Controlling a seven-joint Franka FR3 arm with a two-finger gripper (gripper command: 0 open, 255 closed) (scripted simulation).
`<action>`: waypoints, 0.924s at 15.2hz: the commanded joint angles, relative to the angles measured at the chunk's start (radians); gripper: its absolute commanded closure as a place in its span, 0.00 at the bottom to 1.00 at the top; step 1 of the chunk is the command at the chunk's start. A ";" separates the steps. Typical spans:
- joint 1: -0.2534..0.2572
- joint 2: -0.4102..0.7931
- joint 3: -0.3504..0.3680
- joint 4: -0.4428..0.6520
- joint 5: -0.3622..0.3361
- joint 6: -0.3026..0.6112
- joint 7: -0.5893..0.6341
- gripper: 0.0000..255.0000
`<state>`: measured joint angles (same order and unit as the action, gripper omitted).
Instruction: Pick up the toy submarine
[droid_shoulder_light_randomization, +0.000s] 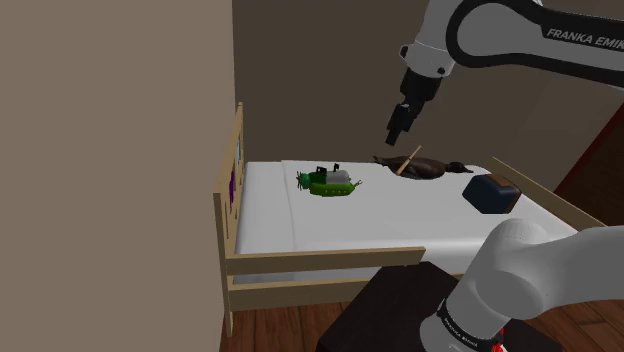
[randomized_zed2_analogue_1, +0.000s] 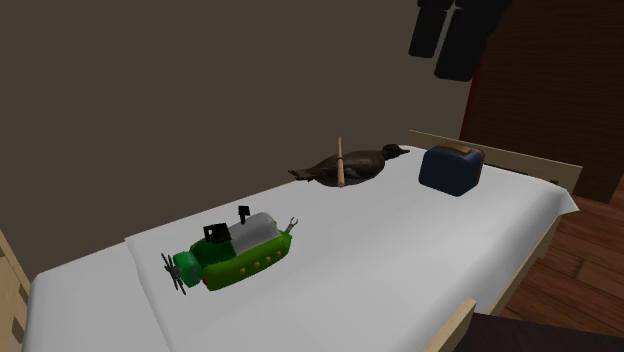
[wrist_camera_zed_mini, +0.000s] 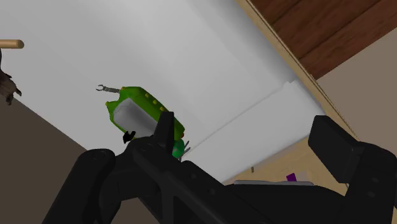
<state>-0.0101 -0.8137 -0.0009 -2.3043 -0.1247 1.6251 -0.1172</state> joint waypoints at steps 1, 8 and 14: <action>0.000 0.000 0.000 0.000 0.000 0.000 0.000 0.00; -0.019 0.225 -0.092 0.039 -0.022 0.144 -0.073 0.00; -0.030 0.443 -0.163 0.120 -0.014 0.242 -0.142 0.00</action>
<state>-0.0381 -0.4122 -0.1520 -2.2040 -0.1413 1.8522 -0.2458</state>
